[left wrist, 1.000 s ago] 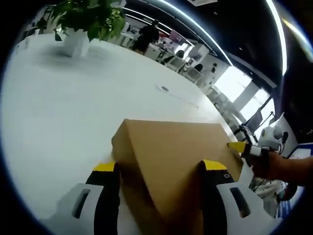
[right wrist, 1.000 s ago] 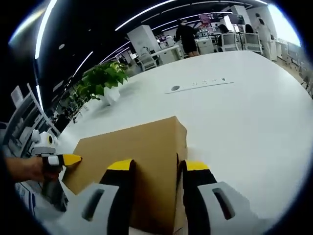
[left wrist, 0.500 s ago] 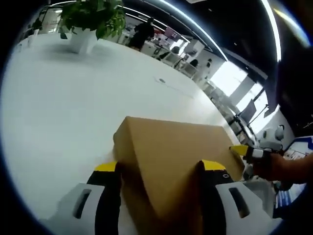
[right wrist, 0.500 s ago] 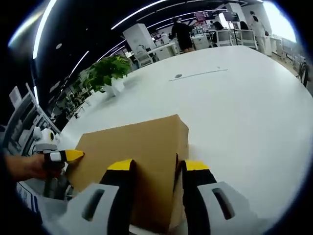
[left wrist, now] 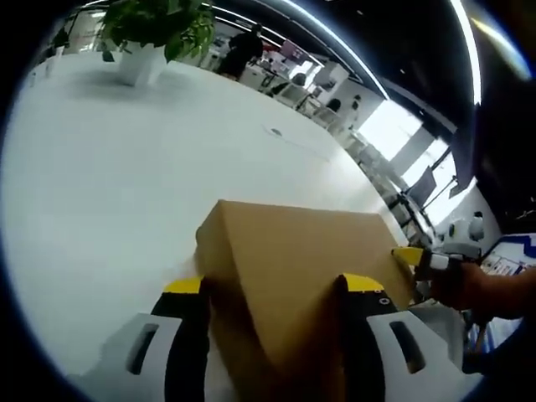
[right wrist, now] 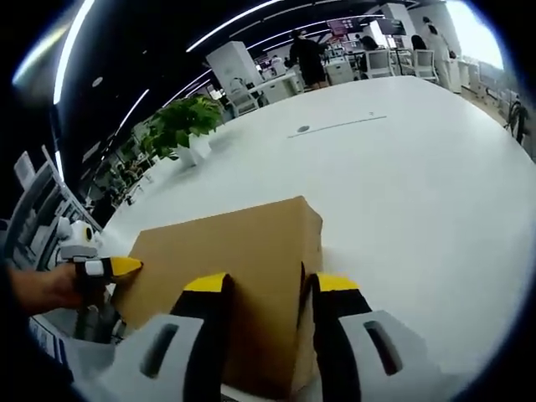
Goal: Operate the shoe box by opening the lid, removing the specified soft item, and placing it in the target area until the item is outside and the box remains undamaged.
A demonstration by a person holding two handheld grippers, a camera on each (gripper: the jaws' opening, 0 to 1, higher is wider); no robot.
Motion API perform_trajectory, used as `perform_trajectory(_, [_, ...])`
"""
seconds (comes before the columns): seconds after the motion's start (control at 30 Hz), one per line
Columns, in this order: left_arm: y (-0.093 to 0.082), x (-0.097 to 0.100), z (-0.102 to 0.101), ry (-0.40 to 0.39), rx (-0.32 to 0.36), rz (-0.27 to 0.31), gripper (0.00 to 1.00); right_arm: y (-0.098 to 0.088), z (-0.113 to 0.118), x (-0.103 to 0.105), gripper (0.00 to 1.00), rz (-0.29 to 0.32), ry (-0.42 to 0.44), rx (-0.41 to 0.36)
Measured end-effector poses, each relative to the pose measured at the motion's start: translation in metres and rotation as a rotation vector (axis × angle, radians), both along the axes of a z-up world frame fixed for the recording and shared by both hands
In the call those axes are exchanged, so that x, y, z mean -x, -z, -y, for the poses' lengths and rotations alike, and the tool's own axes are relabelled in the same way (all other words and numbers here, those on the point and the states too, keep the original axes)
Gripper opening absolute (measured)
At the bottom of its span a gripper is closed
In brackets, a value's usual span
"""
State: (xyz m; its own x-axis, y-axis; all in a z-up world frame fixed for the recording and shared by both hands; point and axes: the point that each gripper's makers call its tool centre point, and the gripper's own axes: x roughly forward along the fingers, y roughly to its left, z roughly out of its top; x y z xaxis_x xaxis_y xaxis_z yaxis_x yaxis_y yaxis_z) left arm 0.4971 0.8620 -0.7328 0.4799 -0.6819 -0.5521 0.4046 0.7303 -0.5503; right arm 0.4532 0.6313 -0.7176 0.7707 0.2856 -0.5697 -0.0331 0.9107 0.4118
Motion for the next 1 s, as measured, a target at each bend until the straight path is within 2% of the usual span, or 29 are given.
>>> perform_trajectory(0.13, [0.0,0.0,-0.001,-0.005,-0.003,-0.005,0.6,0.0,0.002,-0.002,0.38,-0.004,-0.024,0.002])
perform_trajectory(0.27, [-0.004,0.003,-0.007,-0.009,-0.016,-0.018,0.56,-0.003,0.002,0.004,0.4,-0.008,-0.102,0.01])
perform_trajectory(0.33, [-0.007,0.009,-0.015,-0.005,-0.019,-0.017,0.52,-0.013,0.003,0.007,0.48,0.037,-0.12,-0.016])
perform_trajectory(0.4, [-0.011,0.02,-0.021,0.009,-0.01,-0.03,0.52,-0.024,0.008,0.013,0.55,0.08,-0.133,-0.009])
perform_trajectory(0.47, [-0.012,0.034,-0.023,0.05,-0.015,-0.044,0.54,-0.026,0.011,0.023,0.58,0.071,-0.178,-0.007])
perform_trajectory(0.5, [-0.011,0.045,-0.026,0.102,-0.039,-0.029,0.55,-0.026,0.017,0.029,0.57,0.073,-0.204,0.023])
perform_trajectory(0.57, [-0.012,0.06,-0.026,0.148,-0.027,-0.019,0.59,-0.02,0.023,0.041,0.55,0.042,-0.25,0.057])
perform_trajectory(0.63, [-0.009,0.065,-0.026,0.152,-0.024,-0.012,0.59,-0.01,0.02,0.053,0.52,0.007,-0.323,0.061])
perform_trajectory(0.7, [-0.007,0.058,-0.028,0.138,-0.033,-0.005,0.55,-0.005,0.01,0.056,0.48,-0.013,-0.351,0.042])
perform_trajectory(0.77, [-0.007,0.048,-0.027,0.12,-0.026,-0.019,0.52,-0.005,0.002,0.051,0.46,0.001,-0.375,0.059])
perform_trajectory(0.83, [-0.008,0.036,-0.026,0.106,-0.04,0.009,0.53,-0.006,-0.009,0.044,0.46,0.007,-0.386,0.057])
perform_trajectory(0.9, [-0.009,0.019,-0.025,0.08,-0.017,0.007,0.53,-0.011,-0.017,0.036,0.44,0.026,-0.384,0.038])
perform_trajectory(1.0, [-0.011,0.003,-0.01,0.064,0.089,-0.047,0.58,-0.005,-0.022,0.032,0.48,0.017,-0.408,0.08])
